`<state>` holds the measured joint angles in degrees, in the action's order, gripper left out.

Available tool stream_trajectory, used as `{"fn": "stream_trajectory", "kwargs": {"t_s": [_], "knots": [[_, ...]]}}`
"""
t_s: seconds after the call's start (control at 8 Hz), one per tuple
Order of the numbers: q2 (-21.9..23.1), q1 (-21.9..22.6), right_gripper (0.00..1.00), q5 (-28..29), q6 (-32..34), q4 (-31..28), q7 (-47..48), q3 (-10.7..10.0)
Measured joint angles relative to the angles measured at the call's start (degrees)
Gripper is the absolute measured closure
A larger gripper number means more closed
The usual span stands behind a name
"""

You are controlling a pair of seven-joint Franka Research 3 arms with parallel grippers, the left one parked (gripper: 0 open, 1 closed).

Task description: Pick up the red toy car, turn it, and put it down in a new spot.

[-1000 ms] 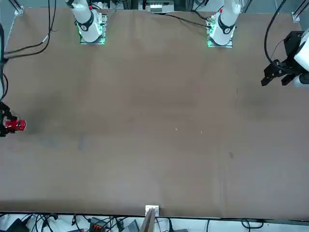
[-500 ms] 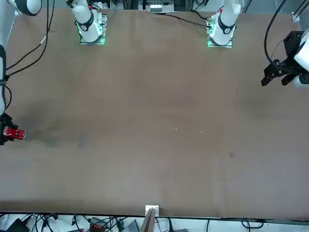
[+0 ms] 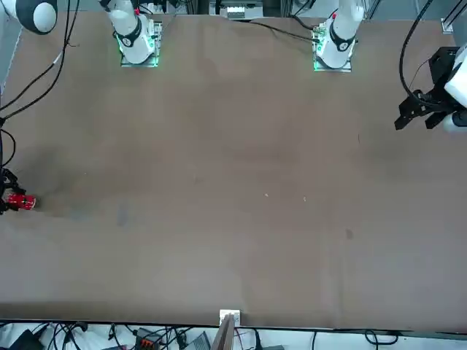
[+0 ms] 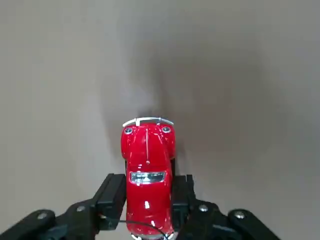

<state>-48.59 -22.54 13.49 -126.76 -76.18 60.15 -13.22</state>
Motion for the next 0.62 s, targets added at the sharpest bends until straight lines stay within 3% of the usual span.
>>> {"fn": "stream_trajectory", "kwargs": {"t_s": [0.62], "knots": [[-2.48, -0.43, 0.5, 0.22, -5.24, 0.19, -3.12, 0.04]]}}
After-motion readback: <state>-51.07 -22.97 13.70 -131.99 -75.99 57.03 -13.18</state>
